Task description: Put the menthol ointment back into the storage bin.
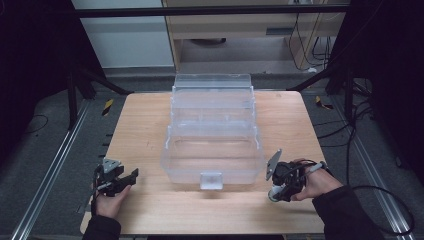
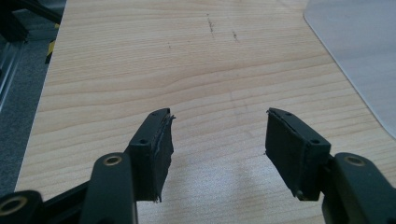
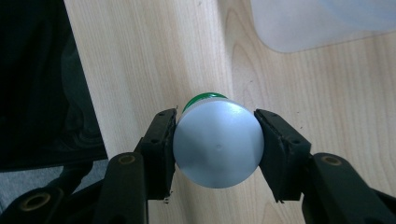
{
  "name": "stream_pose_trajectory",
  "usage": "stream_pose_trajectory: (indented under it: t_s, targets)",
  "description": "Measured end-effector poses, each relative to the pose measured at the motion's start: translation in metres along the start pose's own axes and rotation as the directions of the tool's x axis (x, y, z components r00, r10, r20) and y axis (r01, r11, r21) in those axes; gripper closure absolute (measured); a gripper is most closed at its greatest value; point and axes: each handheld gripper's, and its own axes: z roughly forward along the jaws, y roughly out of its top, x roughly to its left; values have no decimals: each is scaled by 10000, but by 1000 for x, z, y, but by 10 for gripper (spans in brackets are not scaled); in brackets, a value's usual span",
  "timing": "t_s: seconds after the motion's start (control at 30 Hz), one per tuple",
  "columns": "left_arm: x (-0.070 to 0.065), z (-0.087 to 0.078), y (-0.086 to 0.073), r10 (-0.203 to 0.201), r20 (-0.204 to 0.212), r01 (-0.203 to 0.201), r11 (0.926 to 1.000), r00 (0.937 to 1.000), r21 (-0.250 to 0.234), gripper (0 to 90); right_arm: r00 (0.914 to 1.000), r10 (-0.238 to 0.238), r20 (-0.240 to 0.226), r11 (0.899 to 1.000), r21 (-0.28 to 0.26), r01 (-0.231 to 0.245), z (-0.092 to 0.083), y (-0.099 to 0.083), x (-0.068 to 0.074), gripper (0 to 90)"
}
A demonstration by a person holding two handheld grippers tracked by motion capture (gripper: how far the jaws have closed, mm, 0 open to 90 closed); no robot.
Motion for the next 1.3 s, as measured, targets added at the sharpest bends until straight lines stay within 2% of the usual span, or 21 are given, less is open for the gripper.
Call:
stream_pose_trajectory:
  t_s: [0.23, 0.27, 0.43, 0.53, 0.73, 1.17, 1.3]
  targets:
    - [0, 0, 0, 0, -38, 0, 10000, 10000, 14, 408, 9996, 289, 76, 9989, -365, -287, -15, 2, -2, 504]
    - [1, 1, -1, 31, -41, -31, 10000, 10000, 40, 408, 9992, 336, 222, 9981, -526, -324, -22, 3, -2, 504]
    - [-1, 1, 0, 97, -54, -97, 9999, 9999, 27, 408, 9985, 415, 367, 9956, -861, -382, -32, 7, -2, 504]
    - [-1, 1, 0, 127, -36, -127, 9999, 9999, 79, 407, 9985, 383, 388, 9964, -769, -353, -37, 12, -2, 505]
    - [-1, 1, 0, 98, -20, -98, 9999, 9999, 54, 405, 9987, 318, 400, 9945, -1008, -276, -48, 19, -1, 505]
    - [0, 2, 0, 69, 23, -69, 9999, 10000, 127, 404, 9996, 30, 267, 9960, -891, -6, -69, 37, -3, 504]
    - [0, 2, -1, 80, 29, -80, 9999, 10000, 152, 403, 9997, 66, 229, 9961, -884, -45, -74, 43, -5, 504]
